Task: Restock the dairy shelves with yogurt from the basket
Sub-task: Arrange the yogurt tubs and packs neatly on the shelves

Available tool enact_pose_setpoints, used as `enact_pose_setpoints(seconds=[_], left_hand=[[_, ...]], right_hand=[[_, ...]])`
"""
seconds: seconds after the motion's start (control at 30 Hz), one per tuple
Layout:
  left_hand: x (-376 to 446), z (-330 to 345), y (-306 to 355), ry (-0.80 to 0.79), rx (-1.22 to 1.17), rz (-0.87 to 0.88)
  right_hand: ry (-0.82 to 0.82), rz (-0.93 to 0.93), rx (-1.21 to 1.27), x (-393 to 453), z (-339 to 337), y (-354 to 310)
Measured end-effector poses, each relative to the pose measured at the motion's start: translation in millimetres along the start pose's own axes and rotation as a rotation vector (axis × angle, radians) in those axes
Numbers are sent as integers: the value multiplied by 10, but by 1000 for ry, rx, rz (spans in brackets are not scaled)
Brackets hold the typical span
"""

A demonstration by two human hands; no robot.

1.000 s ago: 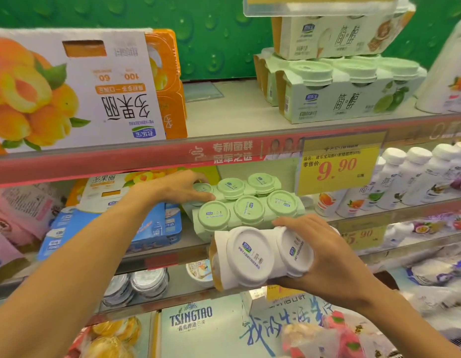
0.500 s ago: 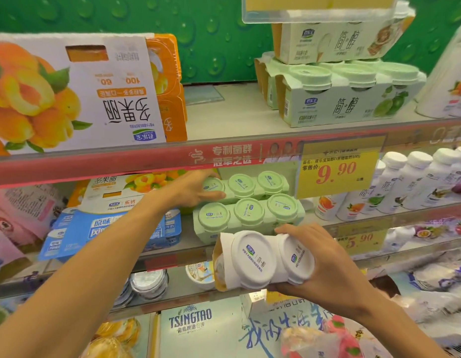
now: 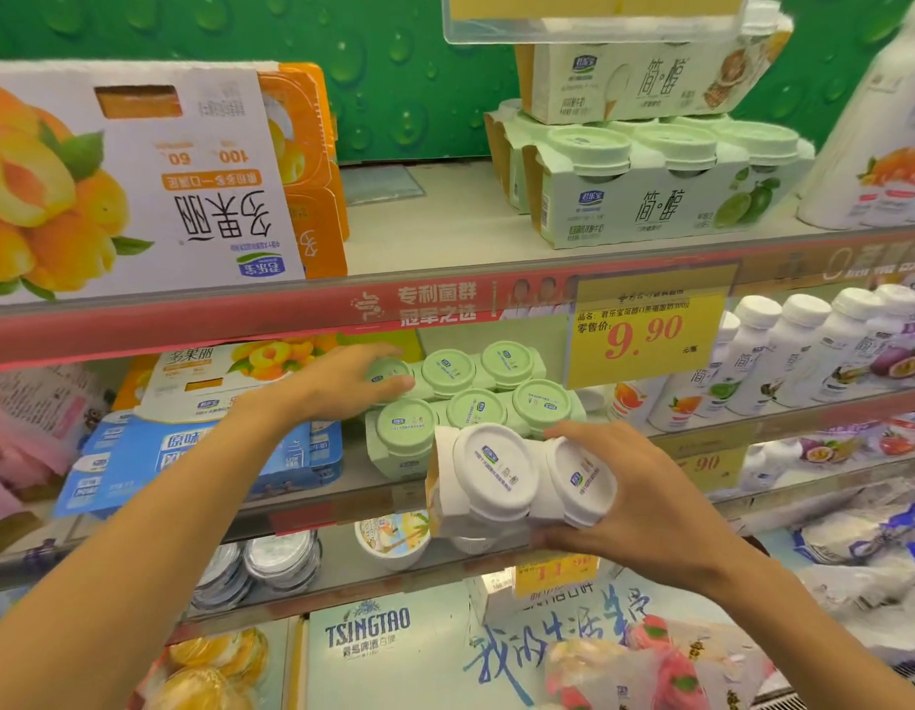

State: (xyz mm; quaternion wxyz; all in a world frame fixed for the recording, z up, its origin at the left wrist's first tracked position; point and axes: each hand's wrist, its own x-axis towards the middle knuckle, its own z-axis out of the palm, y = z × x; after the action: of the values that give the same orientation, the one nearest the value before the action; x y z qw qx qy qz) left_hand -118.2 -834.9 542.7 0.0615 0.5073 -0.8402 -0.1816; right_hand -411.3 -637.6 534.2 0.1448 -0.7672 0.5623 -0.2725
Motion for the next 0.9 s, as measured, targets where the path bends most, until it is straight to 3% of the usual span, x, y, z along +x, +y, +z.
enact_pose_setpoints(seconds=[0.07, 0.13, 0.27, 0.43, 0.6, 0.77, 0.9], left_hand=[[-207, 32, 153, 169, -47, 52], [-494, 78, 389, 291, -274, 72], [-928, 137, 857, 147, -916, -27], [-1372, -24, 1272, 144, -886, 159], [-1327, -267, 1520, 444, -780, 244], [-1261, -449, 1801, 511, -944, 325], [-1111, -527, 1995, 561, -1063, 341]], right_hand=[[-21, 0, 6, 49, -40, -39], [-45, -1, -4, 106, -93, -63], [-115, 16, -28, 243, -269, -168], [-137, -13, 24, 331, -594, -357], [-71, -63, 6, 336, -1011, -540], [20, -48, -24, 290, -1509, -606], [190, 44, -8, 149, -1898, -367]])
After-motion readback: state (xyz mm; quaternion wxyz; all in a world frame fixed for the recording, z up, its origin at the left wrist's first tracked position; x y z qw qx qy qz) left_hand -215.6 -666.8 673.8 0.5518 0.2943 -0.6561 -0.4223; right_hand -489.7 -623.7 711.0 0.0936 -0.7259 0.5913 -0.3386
